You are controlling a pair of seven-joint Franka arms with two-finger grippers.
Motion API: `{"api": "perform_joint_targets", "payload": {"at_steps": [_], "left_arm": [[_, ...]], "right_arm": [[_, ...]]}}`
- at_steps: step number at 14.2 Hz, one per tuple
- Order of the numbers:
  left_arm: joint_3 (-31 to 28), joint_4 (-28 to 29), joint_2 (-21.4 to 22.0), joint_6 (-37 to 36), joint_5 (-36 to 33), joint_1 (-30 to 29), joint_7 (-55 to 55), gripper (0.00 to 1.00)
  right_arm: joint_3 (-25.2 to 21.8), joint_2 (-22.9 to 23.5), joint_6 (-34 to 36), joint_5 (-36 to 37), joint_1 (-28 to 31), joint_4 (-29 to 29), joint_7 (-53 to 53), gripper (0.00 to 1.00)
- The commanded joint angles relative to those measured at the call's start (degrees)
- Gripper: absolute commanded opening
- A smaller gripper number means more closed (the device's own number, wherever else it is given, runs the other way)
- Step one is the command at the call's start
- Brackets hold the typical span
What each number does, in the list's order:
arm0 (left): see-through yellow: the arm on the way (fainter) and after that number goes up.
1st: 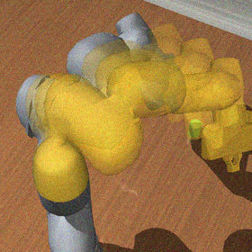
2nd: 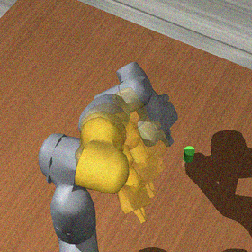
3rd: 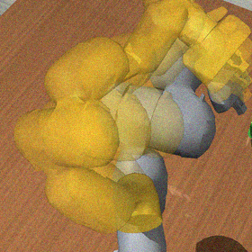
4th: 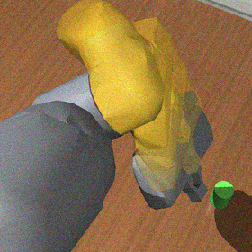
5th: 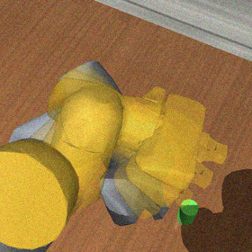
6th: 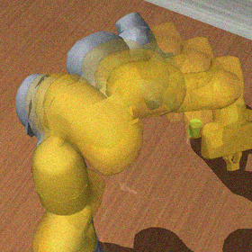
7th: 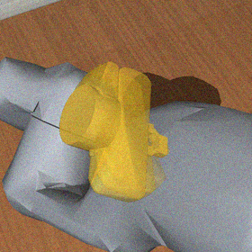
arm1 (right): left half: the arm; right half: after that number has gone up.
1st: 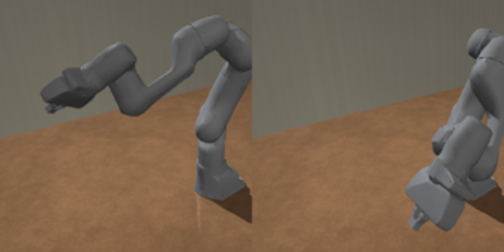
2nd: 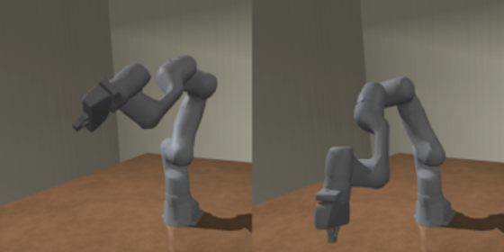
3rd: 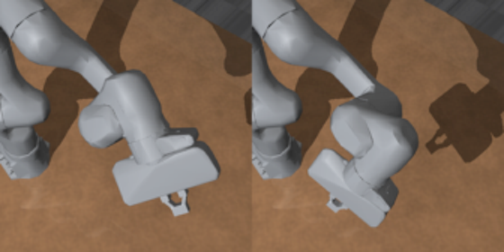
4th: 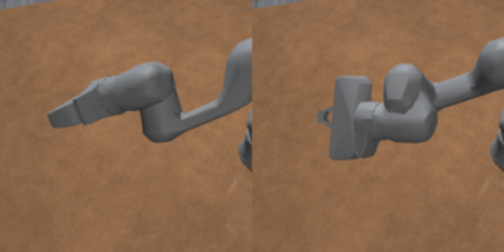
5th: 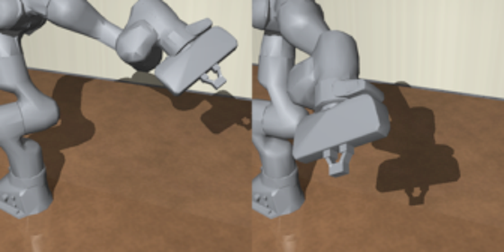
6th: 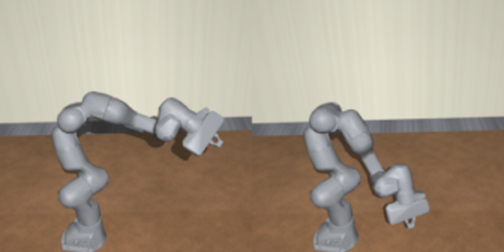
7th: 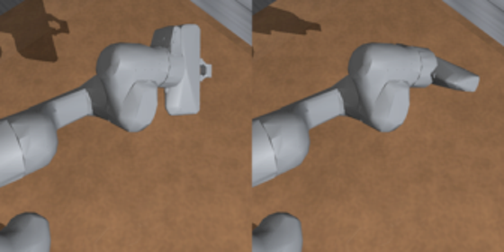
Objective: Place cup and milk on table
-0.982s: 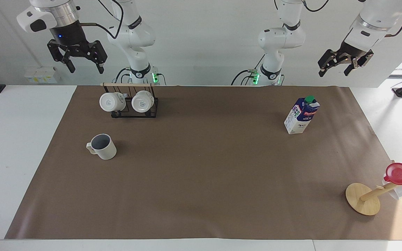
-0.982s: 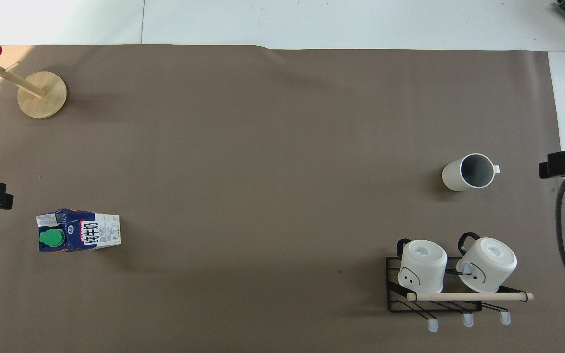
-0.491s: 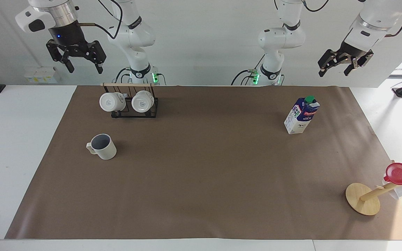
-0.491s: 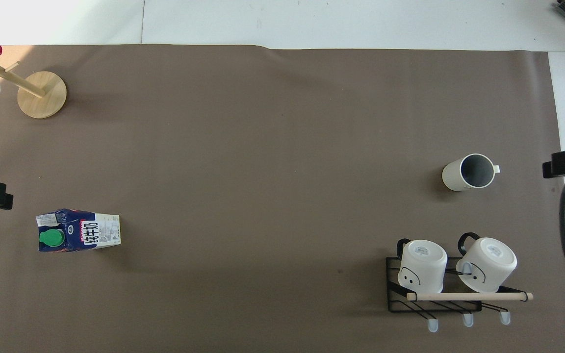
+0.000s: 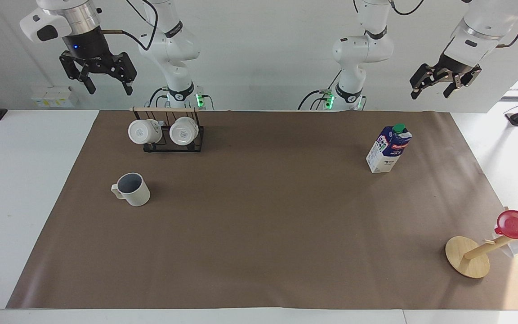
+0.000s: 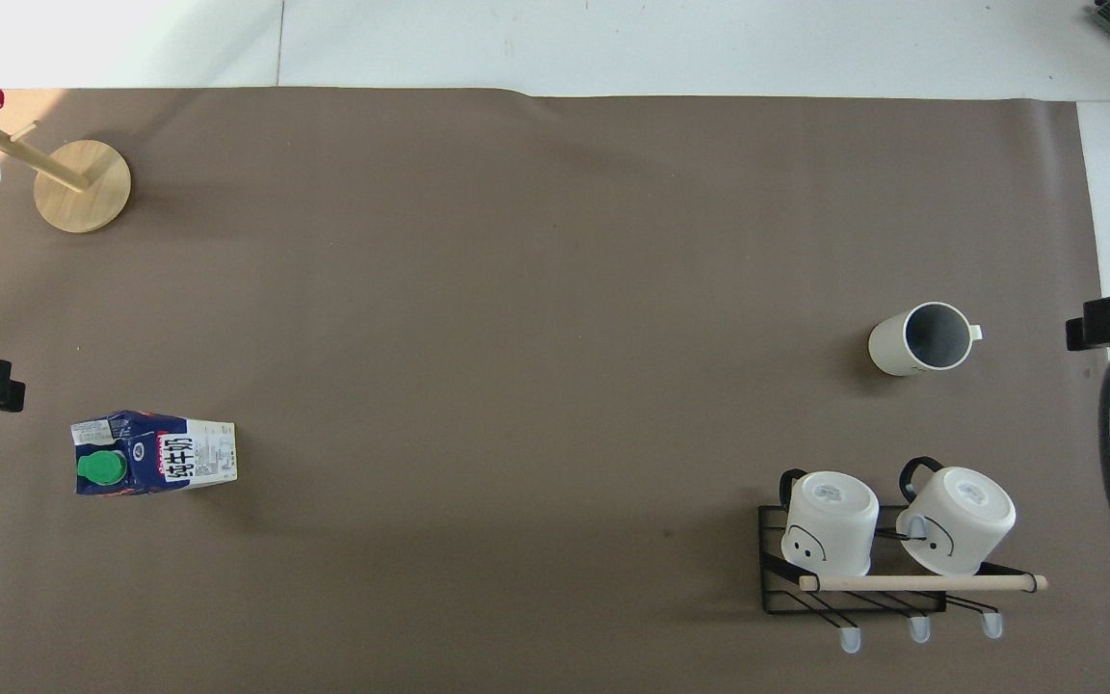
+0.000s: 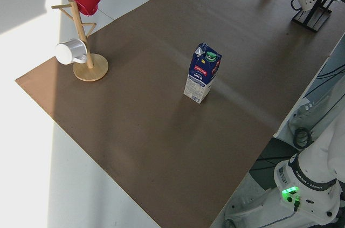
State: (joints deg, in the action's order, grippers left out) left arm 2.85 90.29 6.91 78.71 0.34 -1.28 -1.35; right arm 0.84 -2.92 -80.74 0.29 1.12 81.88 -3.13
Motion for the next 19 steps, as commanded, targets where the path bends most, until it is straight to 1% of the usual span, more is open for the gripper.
{"api": "perform_joint_targets", "payload": {"at_steps": [1, 4, 6, 8, 10, 11, 13, 15, 18, 19], "left_arm": [[0.1, 0.2, 0.8, -0.1, 0.0, -0.9, 0.6, 1.00], [0.1, 0.4, 0.8, 0.3, 0.0, -0.7, 1.3, 1.00], [0.1, 1.9, 1.6, 1.4, 0.0, -0.7, 1.3, 1.00], [0.1, 7.2, 3.9, 5.0, 0.0, -0.8, 1.3, 1.00], [0.1, 15.1, 7.6, 10.6, 0.0, -0.9, 1.3, 1.00], [0.1, 17.7, 8.6, 12.8, 0.0, -0.9, 1.4, 1.00], [0.1, 20.4, 9.0, 15.2, 0.0, -0.9, 1.4, 1.00], [0.1, 23.0, 9.0, 18.2, 0.0, -0.9, 1.4, 1.00], [0.1, 25.1, 9.4, 19.1, 0.0, -0.8, 1.5, 1.00], [0.1, 26.9, 10.7, 20.0, 0.0, -0.8, 1.5, 1.00]], "right_arm": [[0.4, -0.3, 0.1, -0.6, 0.3, 0.3, 0.3, 1.00], [0.0, -0.2, -0.2, -0.8, 0.8, 0.3, 0.8, 1.00], [-0.1, -0.1, -1.8, -0.8, 0.8, 0.3, 0.8, 1.00], [0.0, 0.0, -3.0, -0.6, 0.6, 0.4, 0.7, 1.00], [0.0, 0.7, -3.3, -0.6, 0.9, 0.2, 0.8, 1.00], [0.0, 1.1, -3.5, -0.6, 0.9, 0.3, 0.8, 1.00], [0.0, 1.7, -3.6, -0.3, 0.9, 0.2, 0.8, 1.00], [0.0, 3.5, -3.7, 0.2, 1.0, 0.2, 0.8, 1.00], [0.0, 4.9, -7.4, 0.2, 0.7, 2.0, 0.9, 1.00], [0.0, 4.9, -9.4, 0.2, 0.7, 3.6, 1.3, 1.00]]}}
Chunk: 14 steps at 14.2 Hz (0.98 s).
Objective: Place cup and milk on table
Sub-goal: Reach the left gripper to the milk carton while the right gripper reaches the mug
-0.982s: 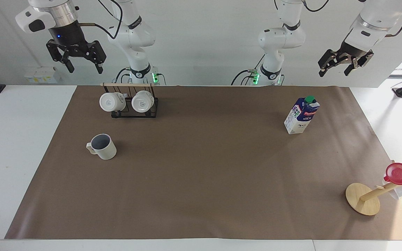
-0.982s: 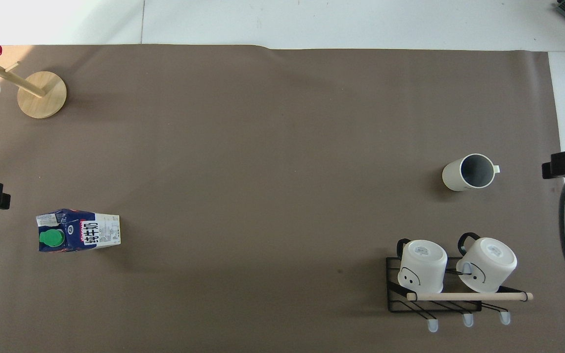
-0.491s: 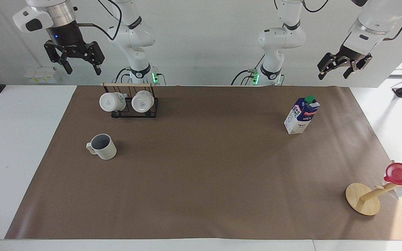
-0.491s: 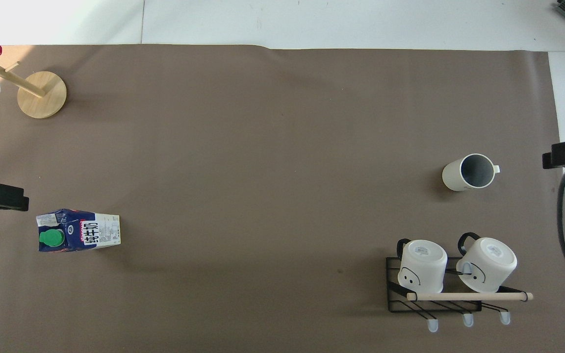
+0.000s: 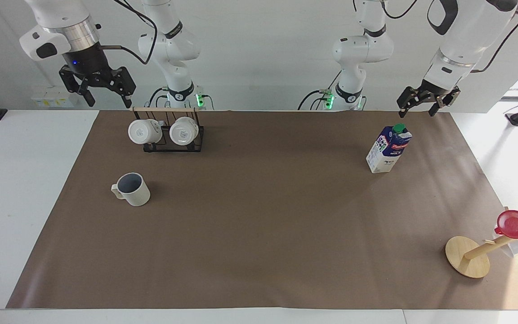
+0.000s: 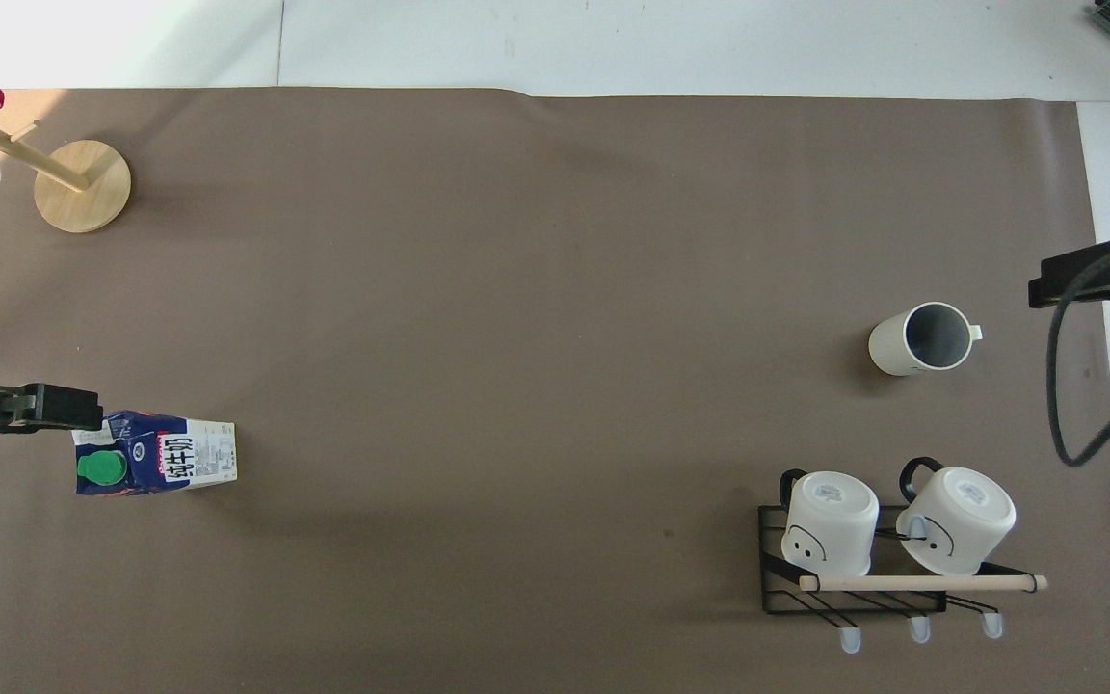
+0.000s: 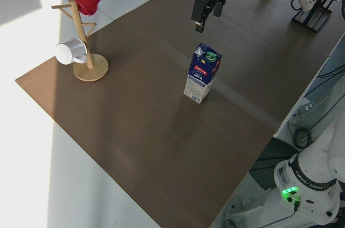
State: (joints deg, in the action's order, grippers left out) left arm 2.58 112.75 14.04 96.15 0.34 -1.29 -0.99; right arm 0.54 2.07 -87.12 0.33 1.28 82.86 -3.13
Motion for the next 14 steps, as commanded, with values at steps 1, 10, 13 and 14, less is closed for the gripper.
{"api": "perform_joint_targets", "payload": {"at_steps": [1, 10, 13, 14], "left_arm": [[0.3, 6.9, 4.9, 4.0, -0.1, -0.6, 1.4, 1.00], [0.3, 16.9, 9.6, 11.1, -0.1, -0.6, 6.5, 1.00], [0.3, 20.0, 10.7, 14.1, -0.1, -0.6, 6.5, 1.00], [0.3, 20.2, 10.7, 14.6, -0.1, -0.6, 6.5, 1.00]], "right_arm": [[0.3, 0.0, -4.9, 0.2, 0.6, 4.4, 2.2, 1.00], [0.3, -0.4, -17.6, 0.4, 0.5, 19.7, 3.0, 1.00], [0.3, -0.1, -22.0, 0.5, 0.5, 23.4, 2.9, 1.00], [0.3, 0.2, -23.0, 0.5, 0.5, 24.5, 2.8, 1.00]]}}
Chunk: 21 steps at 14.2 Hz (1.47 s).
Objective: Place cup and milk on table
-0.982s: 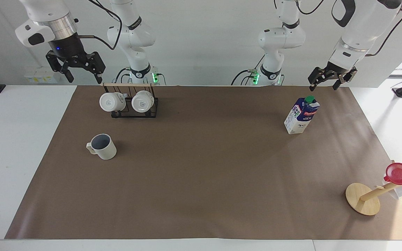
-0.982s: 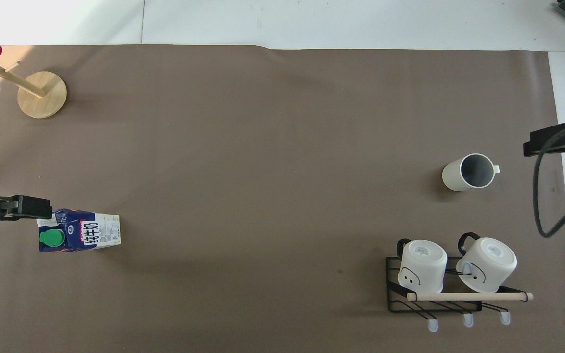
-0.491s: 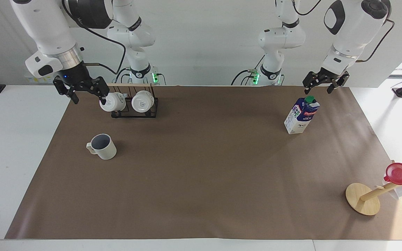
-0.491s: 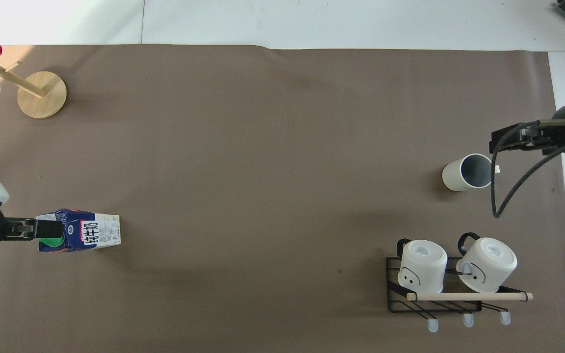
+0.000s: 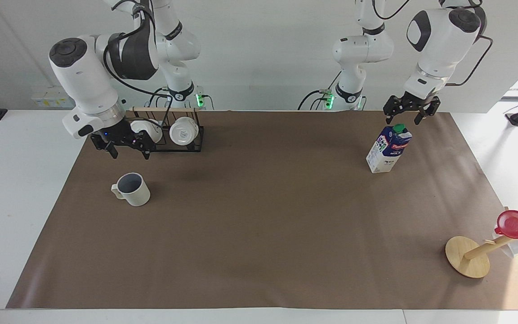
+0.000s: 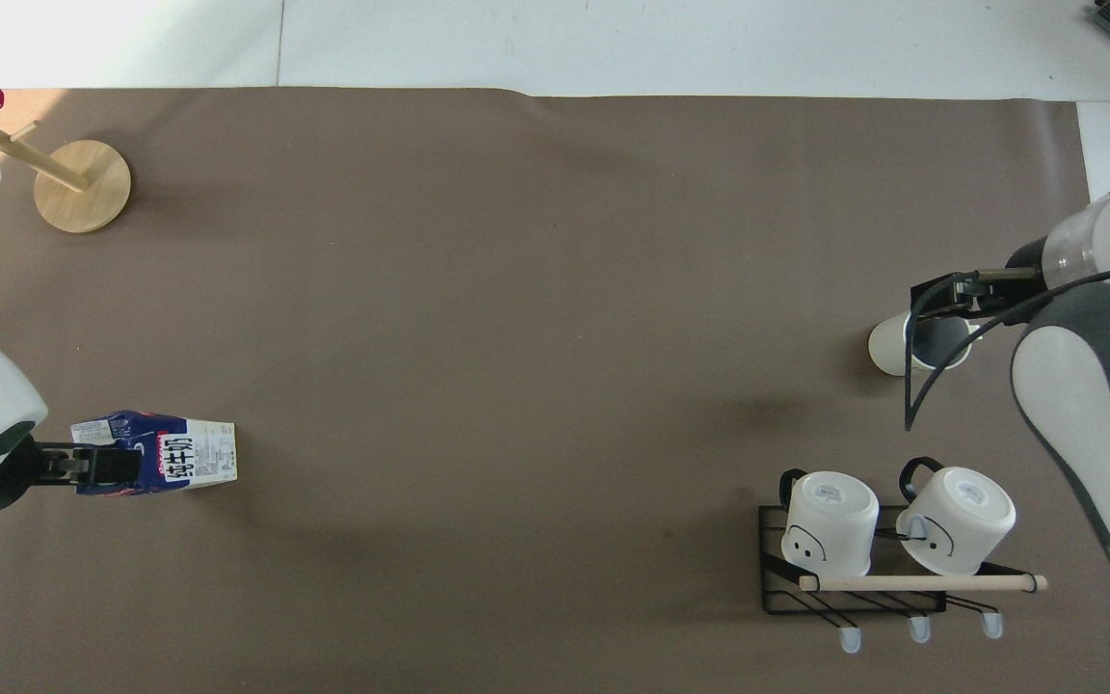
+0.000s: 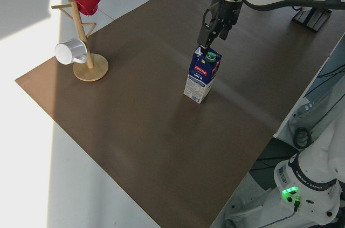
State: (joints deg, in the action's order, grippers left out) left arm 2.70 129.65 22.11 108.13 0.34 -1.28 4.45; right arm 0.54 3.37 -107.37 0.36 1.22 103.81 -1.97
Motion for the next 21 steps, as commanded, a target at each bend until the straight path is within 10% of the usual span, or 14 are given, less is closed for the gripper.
{"api": "perform_joint_targets", "payload": {"at_steps": [1, 21], "left_arm": [[0.2, 3.3, 2.6, 2.7, -0.1, -0.7, 1.1, 1.00], [0.2, 9.8, 1.9, 12.0, -0.1, -1.0, 2.8, 0.99]], "right_arm": [[0.2, -0.7, -5.2, 0.4, 0.6, 5.2, 1.8, 1.00], [0.2, 6.0, -21.2, 1.7, 2.6, 14.6, 3.6, 1.00]]}}
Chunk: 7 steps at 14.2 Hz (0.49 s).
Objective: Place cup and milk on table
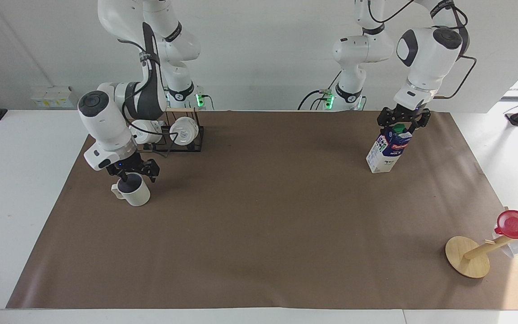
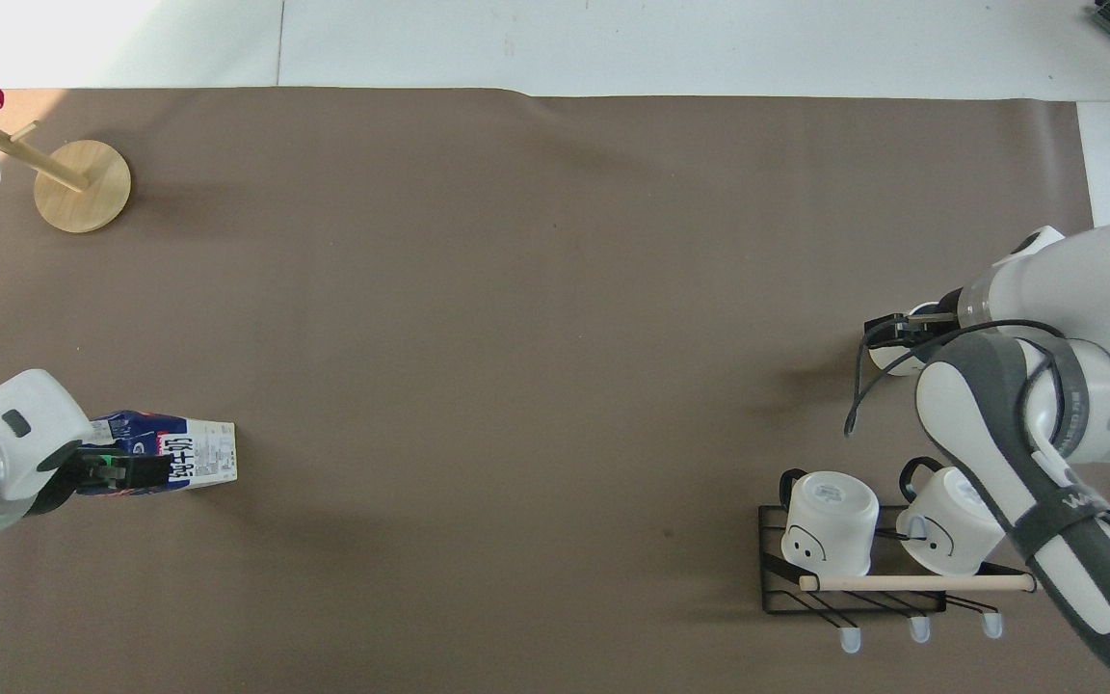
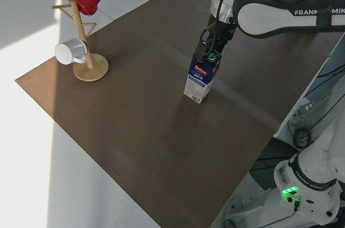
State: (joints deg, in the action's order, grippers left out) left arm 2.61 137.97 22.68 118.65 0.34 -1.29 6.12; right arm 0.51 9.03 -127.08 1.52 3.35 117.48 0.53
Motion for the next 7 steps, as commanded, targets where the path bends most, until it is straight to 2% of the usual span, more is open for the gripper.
{"api": "perform_joint_targets", "payload": {"at_steps": [1, 4, 5, 6, 7], "left_arm": [[0.3, 1.5, 1.3, 1.5, -0.1, -0.9, 1.2, 0.96], [0.3, 1.4, 1.2, 1.6, -0.1, -0.9, 3.0, 0.88], [0.3, 1.4, 1.2, 1.6, -0.1, -0.9, 3.1, 0.86], [0.3, 1.3, 1.2, 1.7, -0.1, -0.9, 3.1, 0.82], [0.3, 1.3, 1.1, 1.7, -0.1, -0.9, 3.1, 0.79]], "right_arm": [[0.3, 0.7, -2.1, 0.6, 0.5, 1.1, 1.2, 1.00], [0.3, 0.8, -4.1, 0.6, 0.5, 2.7, 1.4, 0.99], [0.3, 0.8, -4.1, 0.6, 0.4, 2.7, 1.5, 0.92], [0.3, 0.8, -4.1, 0.6, 0.5, 2.7, 1.5, 0.75], [0.3, 0.8, -4.1, 0.6, 0.4, 2.7, 1.5, 0.48]]}}
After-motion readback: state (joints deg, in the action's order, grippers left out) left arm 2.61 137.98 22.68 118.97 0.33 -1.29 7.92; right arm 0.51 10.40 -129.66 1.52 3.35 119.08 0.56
